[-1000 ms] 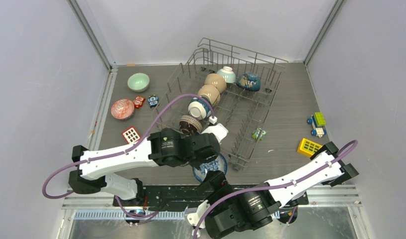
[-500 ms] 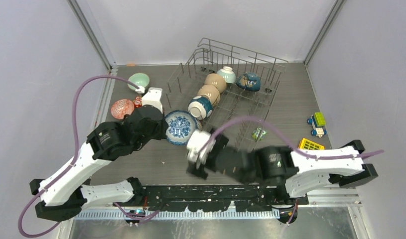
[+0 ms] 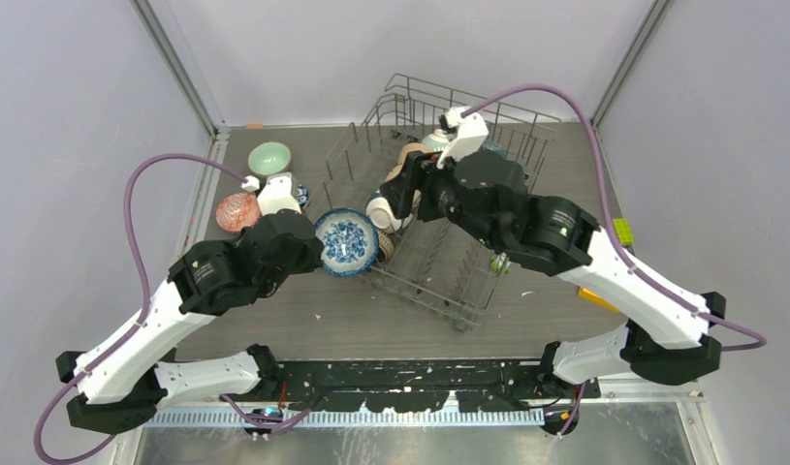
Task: Unload the bowls from the dish rack
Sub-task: Place the bowl at the center of the board.
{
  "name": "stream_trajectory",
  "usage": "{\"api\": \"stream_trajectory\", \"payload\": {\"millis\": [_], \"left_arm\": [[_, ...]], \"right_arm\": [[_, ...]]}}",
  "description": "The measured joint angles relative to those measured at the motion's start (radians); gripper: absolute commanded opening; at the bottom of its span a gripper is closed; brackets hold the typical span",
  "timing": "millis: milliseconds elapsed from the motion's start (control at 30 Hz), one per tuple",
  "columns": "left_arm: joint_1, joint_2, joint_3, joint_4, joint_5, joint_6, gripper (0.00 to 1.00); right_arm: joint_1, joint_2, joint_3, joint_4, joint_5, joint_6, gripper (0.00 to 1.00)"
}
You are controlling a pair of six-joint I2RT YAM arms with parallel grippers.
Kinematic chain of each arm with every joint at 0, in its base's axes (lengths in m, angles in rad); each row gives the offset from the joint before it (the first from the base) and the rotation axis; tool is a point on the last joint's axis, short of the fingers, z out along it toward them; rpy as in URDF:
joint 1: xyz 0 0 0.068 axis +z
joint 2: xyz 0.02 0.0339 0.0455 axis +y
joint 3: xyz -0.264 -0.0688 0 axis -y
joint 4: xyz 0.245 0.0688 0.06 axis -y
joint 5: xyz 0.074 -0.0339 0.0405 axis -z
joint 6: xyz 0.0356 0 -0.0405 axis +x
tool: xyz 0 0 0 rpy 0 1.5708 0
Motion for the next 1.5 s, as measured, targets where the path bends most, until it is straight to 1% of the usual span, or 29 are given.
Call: {"api": "stream_trajectory", "payload": {"millis": [67,233,367,533,967,1233,1300,1400,1433,1500], "left_arm": [[0.000,0.001,-0.001,-0.004,0.000,-0.043,0.00],[0.000,0.004,-0.001,-0.011,0.001,-0.118,0.00],[0.000,0.019,0.000,-0.016,0.003,-0.148,0.00],[0.000,0.046,0.000,-0.023,0.020,-0.159,0.00],[0.000,0.048,0.000,-0.019,0.040,-0.161,0.00],[0.000,0.048,0.000,-0.015,0.047,-0.161,0.00],[0.000,0.049,0.000,-0.015,0.049,-0.161,0.00],[0.000,0.050,0.000,-0.011,0.053,-0.161,0.00],[0.000,0.050,0.000,-0.009,0.053,-0.160,0.00],[0.001,0.050,0.000,-0.005,0.056,-0.157,0.01]], "right_arm": [[-0.026,0.044,0.030,-0.041,-0.033,0.027,0.63],[-0.032,0.129,0.045,-0.118,-0.116,0.051,0.64],[-0.032,0.160,0.045,-0.151,-0.148,0.056,0.63],[-0.034,0.161,0.041,-0.153,-0.151,0.056,0.58],[-0.034,0.189,0.002,-0.171,-0.157,0.043,0.45],[-0.034,0.203,-0.025,-0.173,-0.164,0.039,0.28],[-0.034,0.203,-0.026,-0.173,-0.169,0.039,0.21],[-0.034,0.203,-0.026,-0.171,-0.176,0.034,0.05],[-0.034,0.203,-0.027,-0.174,-0.177,0.027,0.01],[-0.034,0.204,-0.034,-0.180,-0.174,0.014,0.01]]}}
